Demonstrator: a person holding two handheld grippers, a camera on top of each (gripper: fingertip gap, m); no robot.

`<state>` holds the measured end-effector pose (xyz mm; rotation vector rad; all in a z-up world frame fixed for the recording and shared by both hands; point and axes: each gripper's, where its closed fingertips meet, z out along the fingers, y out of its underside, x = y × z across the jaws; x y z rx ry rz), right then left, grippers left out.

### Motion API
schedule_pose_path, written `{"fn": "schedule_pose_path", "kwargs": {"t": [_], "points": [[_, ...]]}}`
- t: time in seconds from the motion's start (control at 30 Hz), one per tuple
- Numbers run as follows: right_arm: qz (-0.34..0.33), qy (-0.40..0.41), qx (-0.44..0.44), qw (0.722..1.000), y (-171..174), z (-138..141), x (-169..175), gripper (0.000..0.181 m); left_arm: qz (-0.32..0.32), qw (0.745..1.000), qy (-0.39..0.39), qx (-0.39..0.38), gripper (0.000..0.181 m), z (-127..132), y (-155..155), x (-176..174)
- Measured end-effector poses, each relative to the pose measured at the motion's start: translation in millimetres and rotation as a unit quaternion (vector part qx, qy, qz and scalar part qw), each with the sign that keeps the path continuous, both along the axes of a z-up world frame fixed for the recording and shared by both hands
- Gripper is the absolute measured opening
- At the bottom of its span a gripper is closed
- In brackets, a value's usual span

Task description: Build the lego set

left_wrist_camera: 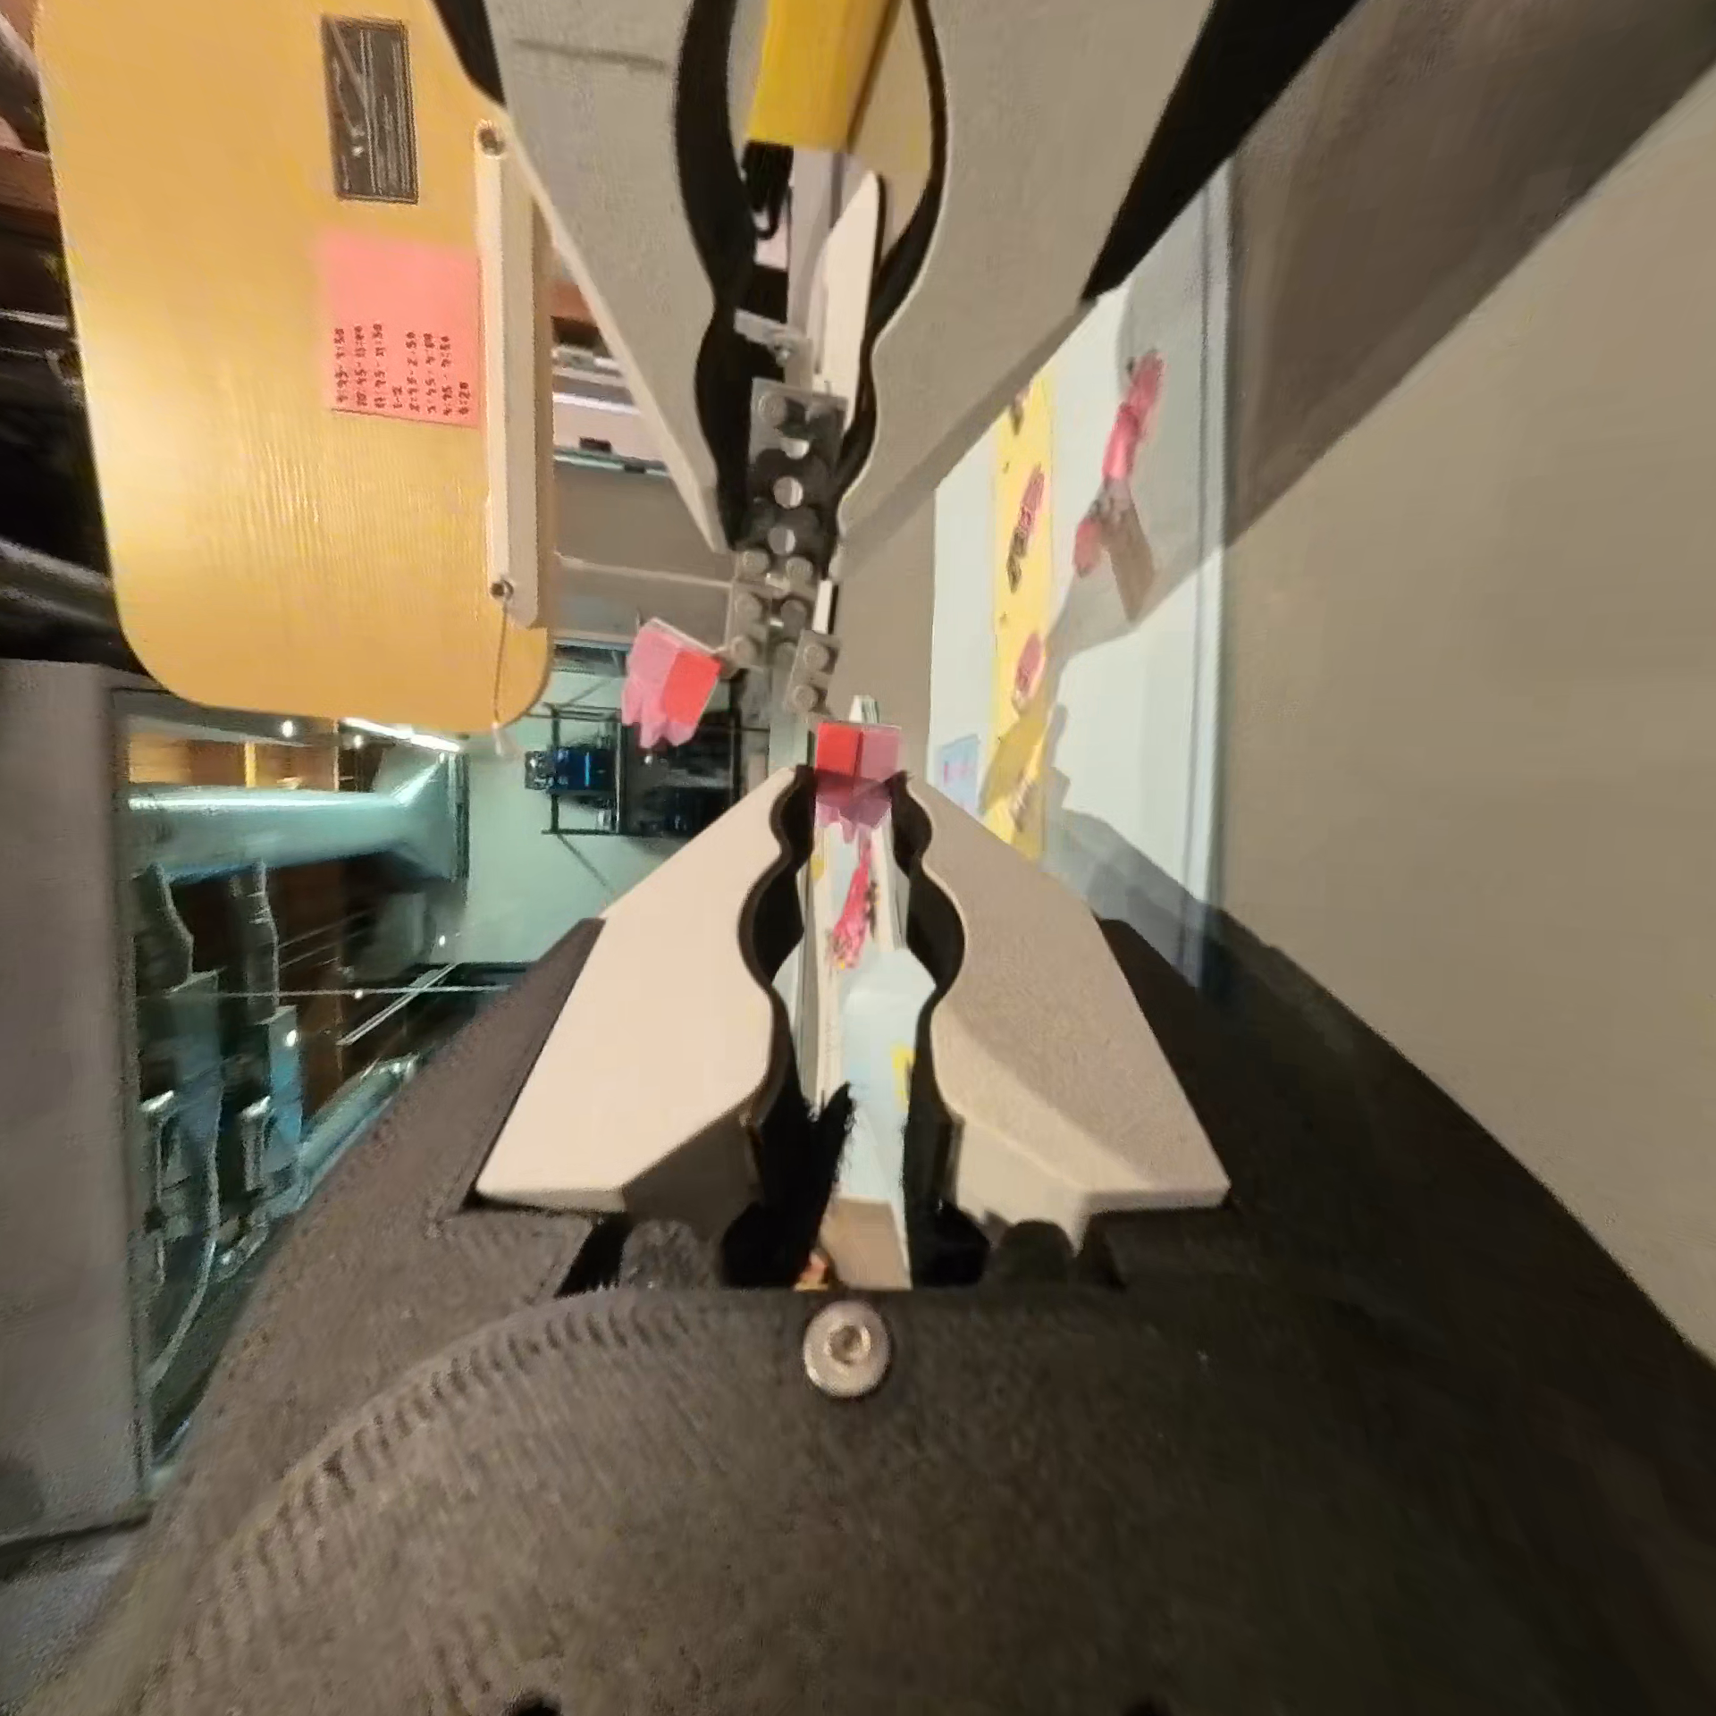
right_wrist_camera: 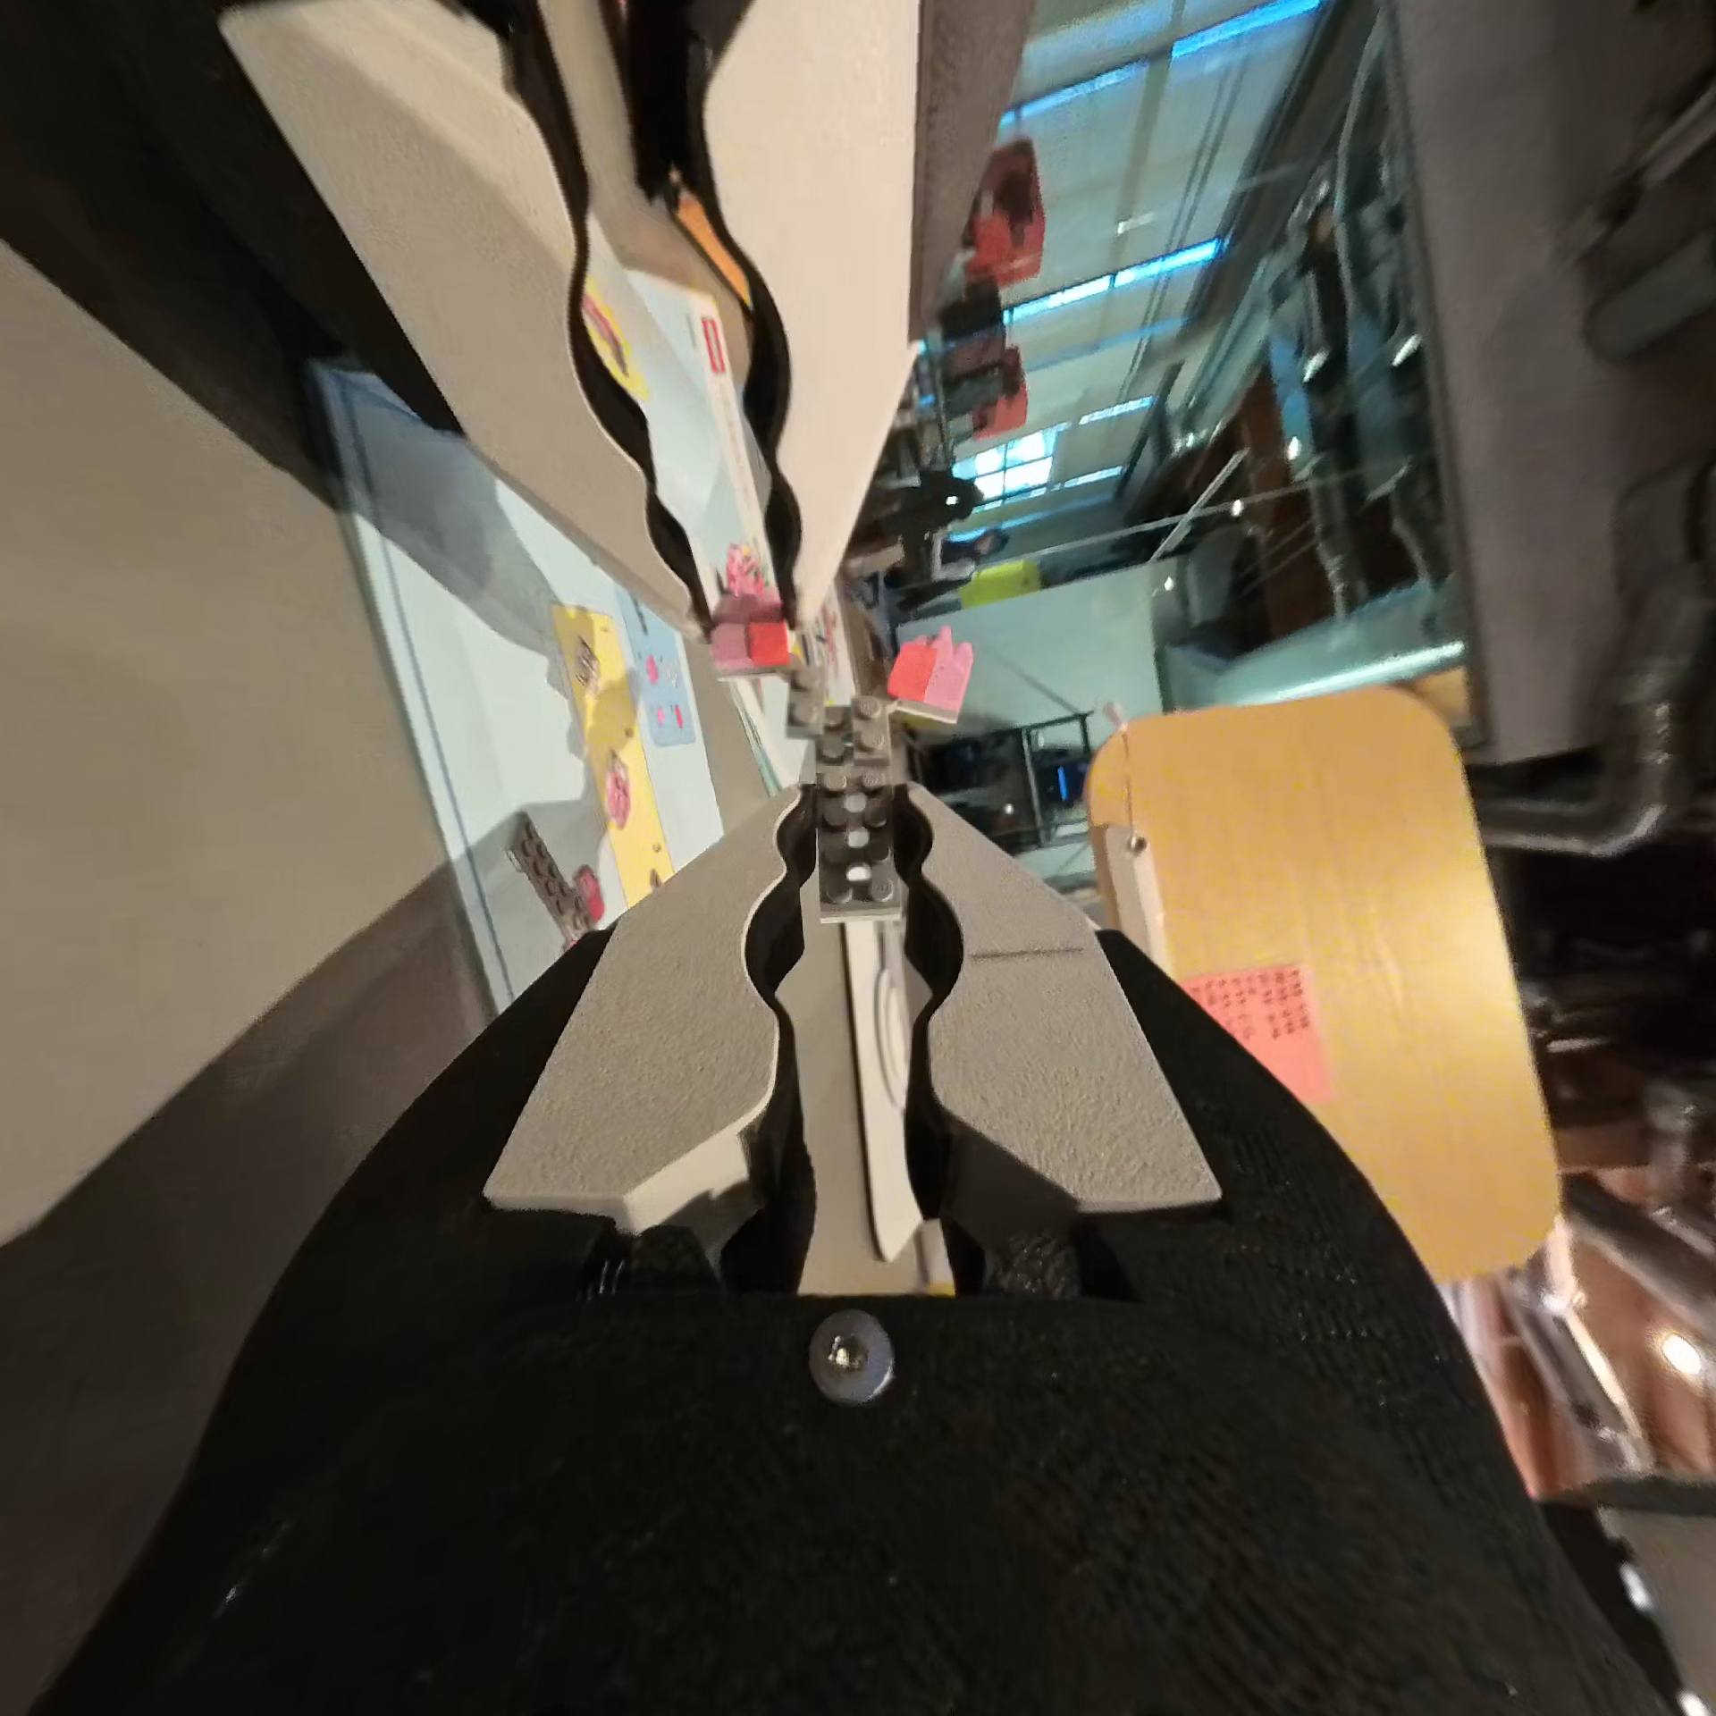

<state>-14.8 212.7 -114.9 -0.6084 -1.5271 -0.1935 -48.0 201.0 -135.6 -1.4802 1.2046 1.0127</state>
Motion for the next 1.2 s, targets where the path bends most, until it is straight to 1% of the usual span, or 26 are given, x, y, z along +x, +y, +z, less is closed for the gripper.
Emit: {"fn": "schedule_pose_path", "kwargs": {"t": [0.13,0.2,0.27,0.33,0.43,0.73,0.9,1.07,1.2], "points": [[0.027,-0.016,0.035,0.999,-14,-3,-5,0.014,0.032,0.999,-0.021,0.02,0.016,2,-20,-9],[0.046,-0.017,0.049,0.998,-23,-4,-6,0.014,0.041,0.998,-0.047,0.014,0.016,-2,-29,-10],[0.059,-0.016,0.058,0.996,-30,-3,-8,0.014,0.041,0.998,-0.056,0.007,0.016,-7,-36,-8],[0.077,-0.029,0.052,0.995,-37,-9,-9,0.014,0.037,0.998,-0.045,0.005,0.016,-11,-41,-3],[0.085,-0.052,0.046,0.994,-40,-18,-11,0.014,0.029,0.999,-0.032,0.0,0.016,-13,-46,5],[0.106,-0.061,0.025,0.992,-49,-23,-11,0.014,0.009,0.999,0.021,-0.036,0.016,-26,-57,7],[0.156,-0.091,-0.005,0.984,-69,-34,-9,0.014,0.01,0.998,0.04,-0.044,0.016,-27,-78,-1],[0.182,-0.117,0.0,0.976,-86,-41,-8,0.014,0.015,0.998,0.046,-0.036,0.016,-25,-98,-1],[0.182,-0.101,0.018,0.978,-89,-33,-9,0.014,0.013,0.997,0.062,-0.04,0.016,-24,-110,-1]]}}
